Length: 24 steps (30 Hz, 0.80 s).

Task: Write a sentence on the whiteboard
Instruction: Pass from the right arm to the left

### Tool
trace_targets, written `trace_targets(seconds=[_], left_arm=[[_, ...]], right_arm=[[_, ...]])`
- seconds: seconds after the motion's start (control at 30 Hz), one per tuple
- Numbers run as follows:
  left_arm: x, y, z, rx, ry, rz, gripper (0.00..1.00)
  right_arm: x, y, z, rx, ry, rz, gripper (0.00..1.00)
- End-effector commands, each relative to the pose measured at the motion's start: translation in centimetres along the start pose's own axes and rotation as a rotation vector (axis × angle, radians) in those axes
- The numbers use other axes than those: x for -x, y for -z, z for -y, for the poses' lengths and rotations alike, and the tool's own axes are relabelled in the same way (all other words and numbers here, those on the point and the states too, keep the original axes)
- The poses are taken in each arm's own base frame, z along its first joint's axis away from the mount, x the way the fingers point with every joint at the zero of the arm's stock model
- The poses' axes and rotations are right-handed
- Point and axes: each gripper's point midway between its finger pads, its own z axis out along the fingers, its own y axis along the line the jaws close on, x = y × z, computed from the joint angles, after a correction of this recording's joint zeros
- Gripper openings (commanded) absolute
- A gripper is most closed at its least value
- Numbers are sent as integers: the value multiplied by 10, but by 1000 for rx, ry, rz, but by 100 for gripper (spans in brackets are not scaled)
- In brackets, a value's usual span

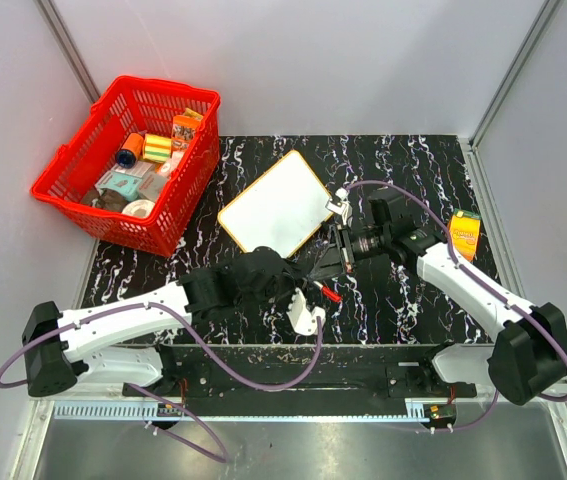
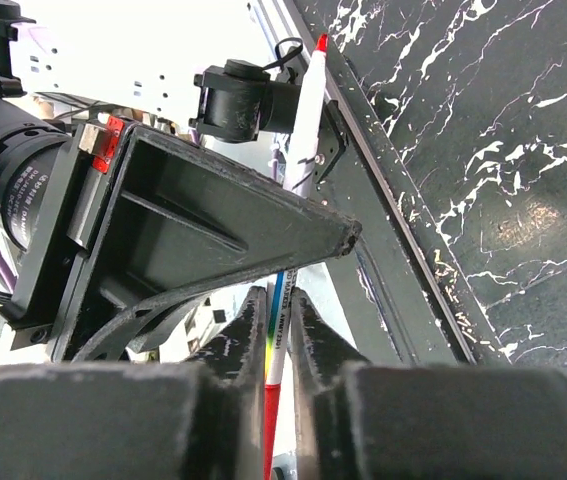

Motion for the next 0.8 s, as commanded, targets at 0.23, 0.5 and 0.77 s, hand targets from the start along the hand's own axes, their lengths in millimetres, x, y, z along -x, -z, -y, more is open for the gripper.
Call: trace_targets(seconds=[0.23, 0.5, 0.77], left_arm=[[10, 21, -11, 56, 41, 49, 0], [20, 32, 29, -56, 272, 123, 0], [49, 33, 64, -286, 606, 302, 0]], right_arm=[[63, 27, -14, -255, 178, 309, 91], [103, 74, -30, -440, 261, 590, 100], [86, 90, -48, -427, 390, 627, 100]])
